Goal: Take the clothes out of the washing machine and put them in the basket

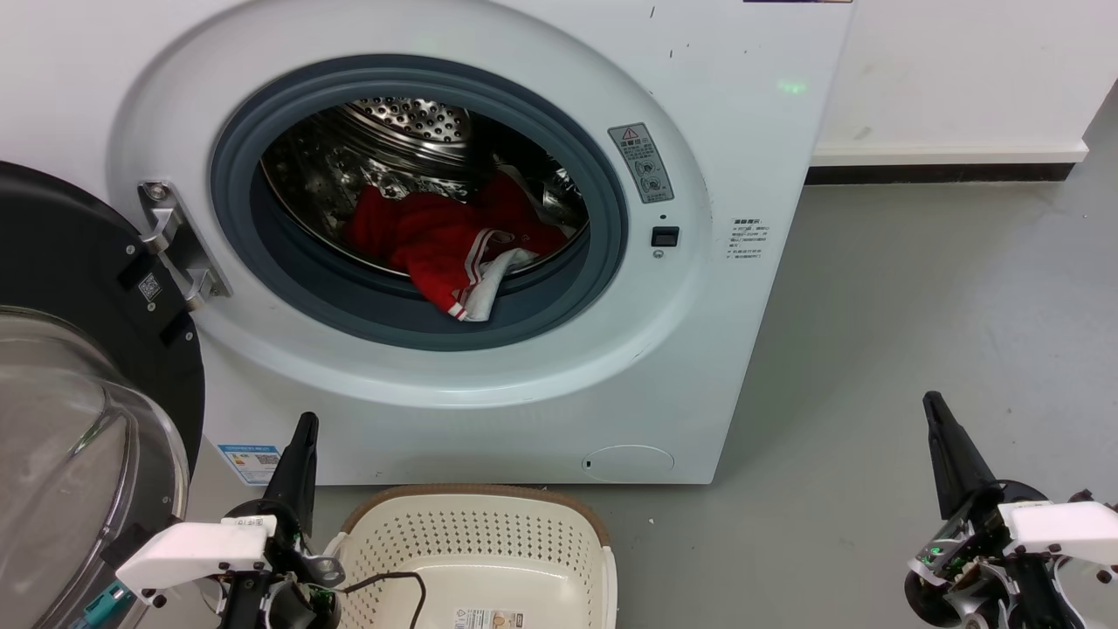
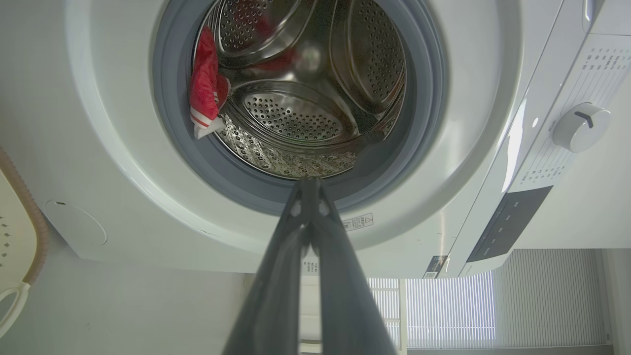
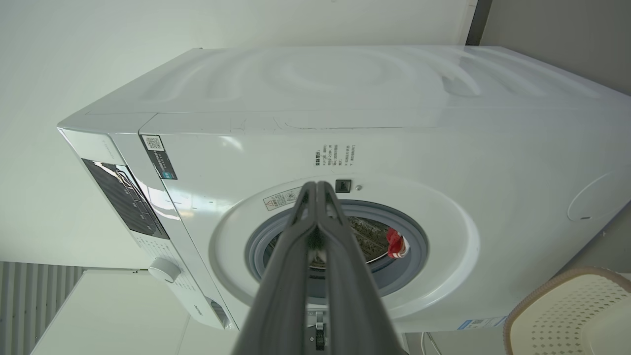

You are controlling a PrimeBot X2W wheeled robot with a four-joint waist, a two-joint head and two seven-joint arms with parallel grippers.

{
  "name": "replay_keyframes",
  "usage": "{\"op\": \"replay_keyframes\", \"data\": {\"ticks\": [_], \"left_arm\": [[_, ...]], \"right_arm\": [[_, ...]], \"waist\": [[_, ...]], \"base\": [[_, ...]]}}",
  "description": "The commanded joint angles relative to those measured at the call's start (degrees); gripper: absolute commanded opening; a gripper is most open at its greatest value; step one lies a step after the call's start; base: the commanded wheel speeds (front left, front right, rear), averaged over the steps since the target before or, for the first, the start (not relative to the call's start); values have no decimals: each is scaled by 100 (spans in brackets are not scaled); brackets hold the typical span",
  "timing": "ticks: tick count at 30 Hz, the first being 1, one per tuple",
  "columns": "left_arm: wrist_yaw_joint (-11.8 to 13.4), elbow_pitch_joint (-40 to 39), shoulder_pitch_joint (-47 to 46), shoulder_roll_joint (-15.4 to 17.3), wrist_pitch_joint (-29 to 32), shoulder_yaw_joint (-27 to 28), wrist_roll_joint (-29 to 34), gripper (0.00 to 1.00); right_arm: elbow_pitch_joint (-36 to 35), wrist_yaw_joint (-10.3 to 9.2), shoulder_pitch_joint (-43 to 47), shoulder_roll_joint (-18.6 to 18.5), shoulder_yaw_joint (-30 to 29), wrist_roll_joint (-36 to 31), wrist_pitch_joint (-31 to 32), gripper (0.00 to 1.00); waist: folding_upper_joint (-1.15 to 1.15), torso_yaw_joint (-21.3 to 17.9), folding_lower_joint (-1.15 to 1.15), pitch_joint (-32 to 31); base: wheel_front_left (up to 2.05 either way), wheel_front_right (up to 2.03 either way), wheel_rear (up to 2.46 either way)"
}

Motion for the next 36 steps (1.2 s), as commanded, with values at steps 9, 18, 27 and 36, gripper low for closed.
{"op": "replay_keyframes", "data": {"ticks": [9, 18, 27, 36], "left_arm": [[-24, -3, -34, 1, 10, 15, 2, 0], [-24, -3, -34, 1, 10, 15, 3, 0], [-24, -3, -34, 1, 10, 15, 3, 0], [-24, -3, -34, 1, 10, 15, 3, 0]], "right_arm": [[7, -2, -76, 19, 2, -25, 4, 0], [7, -2, -76, 19, 3, -25, 3, 0], [7, -2, -76, 19, 3, -25, 3, 0], [7, -2, -76, 19, 3, -25, 3, 0]], "waist": [[0, 0, 0, 0], [0, 0, 0, 0], [0, 0, 0, 0], [0, 0, 0, 0]], "base": [[0, 0, 0], [0, 0, 0], [0, 0, 0], [0, 0, 0]]}}
